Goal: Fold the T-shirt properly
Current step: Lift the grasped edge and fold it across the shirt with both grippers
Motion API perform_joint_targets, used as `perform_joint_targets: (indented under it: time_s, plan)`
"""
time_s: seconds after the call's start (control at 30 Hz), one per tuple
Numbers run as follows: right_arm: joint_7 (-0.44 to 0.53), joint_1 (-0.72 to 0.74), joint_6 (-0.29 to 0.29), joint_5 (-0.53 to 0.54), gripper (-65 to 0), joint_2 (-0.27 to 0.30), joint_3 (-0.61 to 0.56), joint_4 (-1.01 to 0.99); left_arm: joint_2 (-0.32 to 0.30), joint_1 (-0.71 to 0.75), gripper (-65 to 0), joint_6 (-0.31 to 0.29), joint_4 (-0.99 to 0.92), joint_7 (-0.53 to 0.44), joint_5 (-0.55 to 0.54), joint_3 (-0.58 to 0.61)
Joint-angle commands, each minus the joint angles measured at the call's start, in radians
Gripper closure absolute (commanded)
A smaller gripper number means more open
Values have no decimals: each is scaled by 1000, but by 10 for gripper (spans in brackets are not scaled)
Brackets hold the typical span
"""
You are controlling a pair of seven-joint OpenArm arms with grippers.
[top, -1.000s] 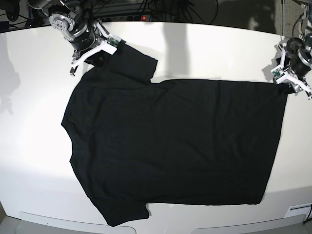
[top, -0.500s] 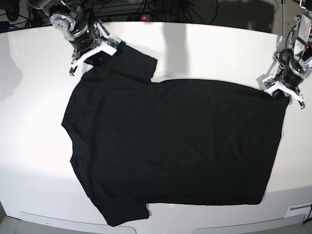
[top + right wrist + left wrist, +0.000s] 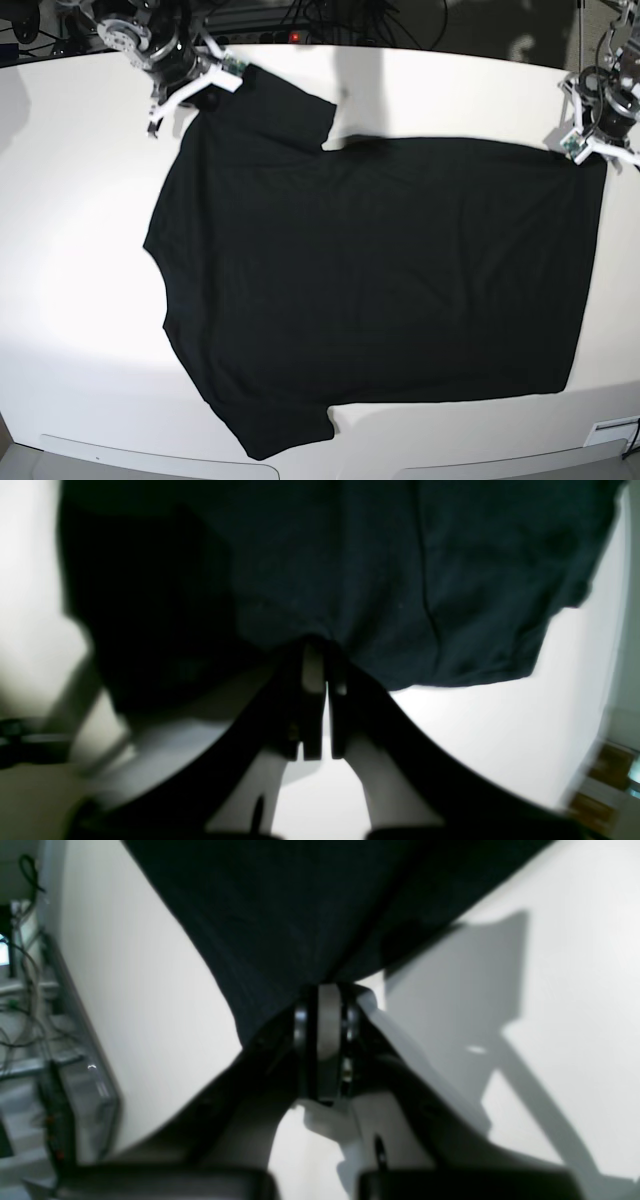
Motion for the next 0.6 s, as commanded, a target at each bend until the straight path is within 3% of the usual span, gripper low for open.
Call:
perform_joint_targets:
  time_s: [0.0, 0.17, 0.33, 0.5, 0.57]
  plan:
    - [5, -28, -14, 0, 0, 17, 17, 42, -30, 32, 0, -21, 30, 17, -25, 0]
    - [5, -181, -36, 0, 0, 26, 124, 177, -79, 127, 0, 43, 176, 58, -72, 0]
    - [8, -299, -36, 1, 0, 25, 248, 284, -79, 154, 0, 122, 272, 89, -71, -2]
    - [11, -288, -36, 74, 0, 25, 333, 304, -79, 150, 0, 293, 305, 89, -74, -19]
    - [12, -260, -35, 117, 0, 24, 351, 303, -79, 140, 0, 319, 305, 88, -104, -31]
